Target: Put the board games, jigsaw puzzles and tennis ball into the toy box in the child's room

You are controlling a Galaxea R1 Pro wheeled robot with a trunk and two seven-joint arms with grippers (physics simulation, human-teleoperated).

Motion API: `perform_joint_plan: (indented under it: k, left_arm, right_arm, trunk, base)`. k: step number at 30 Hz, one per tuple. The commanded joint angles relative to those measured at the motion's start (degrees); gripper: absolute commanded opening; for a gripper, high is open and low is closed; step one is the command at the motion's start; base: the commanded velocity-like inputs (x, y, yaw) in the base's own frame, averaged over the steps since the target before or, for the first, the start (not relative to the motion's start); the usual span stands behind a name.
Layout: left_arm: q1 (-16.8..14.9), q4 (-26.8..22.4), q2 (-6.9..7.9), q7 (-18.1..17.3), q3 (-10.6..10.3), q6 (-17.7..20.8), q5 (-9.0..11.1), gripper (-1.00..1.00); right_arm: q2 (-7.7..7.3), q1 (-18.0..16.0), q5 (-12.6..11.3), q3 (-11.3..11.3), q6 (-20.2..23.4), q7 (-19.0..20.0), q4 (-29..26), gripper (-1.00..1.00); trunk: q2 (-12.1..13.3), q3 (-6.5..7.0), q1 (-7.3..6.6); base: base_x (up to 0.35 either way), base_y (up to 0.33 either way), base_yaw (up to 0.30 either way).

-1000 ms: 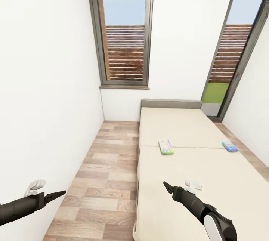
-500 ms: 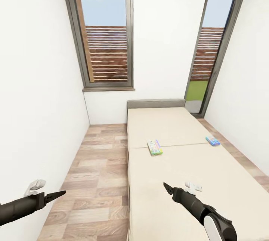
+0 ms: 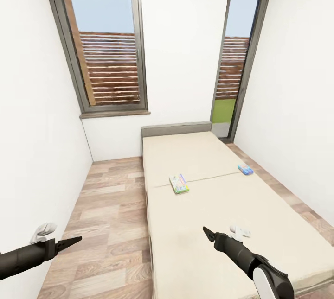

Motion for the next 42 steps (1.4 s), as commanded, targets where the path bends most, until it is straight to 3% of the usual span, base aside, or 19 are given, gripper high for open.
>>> perform_joint_plan:
  k: [1, 26, 42]
  left_arm:
    - [-0.03, -0.02, 0.01, -0.21, 0.06, 0.54, 0.04, 1.00]
    - [-0.03, -0.02, 0.09, -0.29, 0.06, 0.55, 0.05, 1.00]
    - [-0.04, -0.02, 0.09, -0.29, 0.06, 0.55, 0.04, 1.00]
  right_arm:
    - [0.01, -0.06, -0.16, -0.06, 0.35, 0.17, -0.03, 1.00]
    - [0.01, -0.06, -0.16, -0.07, 0.35, 0.18, -0.03, 1.00]
    - [0.01, -0.06, -0.16, -0.07, 0.35, 0.19, -0.03, 1.00]
  trunk:
    - [-0.13, -0.11, 0.04]
    - [-0.13, 0.50, 0.04]
    - [-0.13, 0.90, 0.04]
  base:
    - [0.018, 0.021, -0.278]
    - [0.003, 0.081, -0.278]
    - [0.000, 0.199, -0.278]
